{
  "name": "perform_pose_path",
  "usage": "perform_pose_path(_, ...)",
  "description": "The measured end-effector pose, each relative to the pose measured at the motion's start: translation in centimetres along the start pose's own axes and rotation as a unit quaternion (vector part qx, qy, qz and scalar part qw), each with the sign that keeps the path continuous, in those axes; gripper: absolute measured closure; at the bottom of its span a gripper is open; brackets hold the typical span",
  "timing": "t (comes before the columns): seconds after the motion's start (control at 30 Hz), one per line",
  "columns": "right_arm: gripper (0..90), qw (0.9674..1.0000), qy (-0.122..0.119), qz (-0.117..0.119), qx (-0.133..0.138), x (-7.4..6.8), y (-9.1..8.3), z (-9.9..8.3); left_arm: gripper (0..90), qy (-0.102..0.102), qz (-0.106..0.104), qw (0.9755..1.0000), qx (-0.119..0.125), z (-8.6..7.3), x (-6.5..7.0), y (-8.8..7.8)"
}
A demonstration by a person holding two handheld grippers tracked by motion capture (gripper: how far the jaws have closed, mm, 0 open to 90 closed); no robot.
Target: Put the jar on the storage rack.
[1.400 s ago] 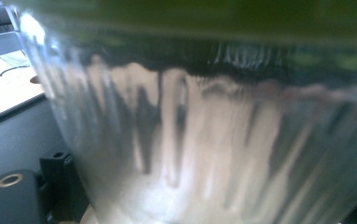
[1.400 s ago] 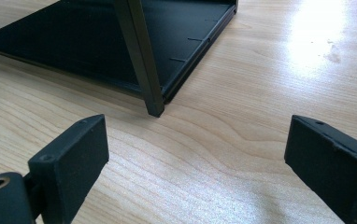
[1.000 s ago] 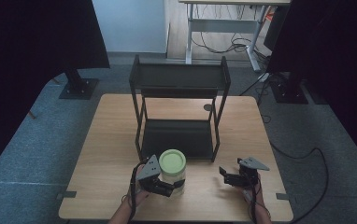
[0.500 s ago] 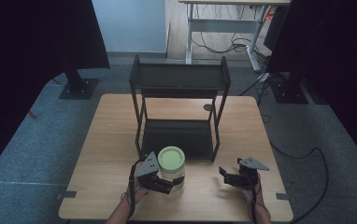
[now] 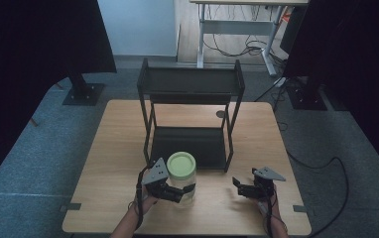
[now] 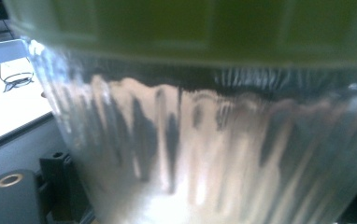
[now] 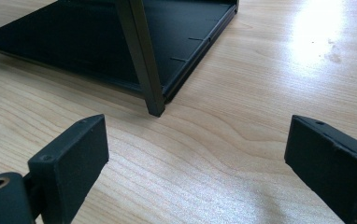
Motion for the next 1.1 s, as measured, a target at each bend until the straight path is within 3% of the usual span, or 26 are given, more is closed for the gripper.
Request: perform_pose_path(1.1,6.2,1.0,0.002,0.003,-0.001,0.0,-0.1,0.0,10.6,0.015,0.001,0.9999,0.005,2.3,-1.2,0.7)
Point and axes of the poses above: each handheld gripper's, and its own axes: y roughly forward along the jaws, z roughly out of its top, x roughly to its right, the point moved 2 cm from there along y, roughly forward along the jaws, and after that the axes turned 1 degree about y, right-handed, at the moved point
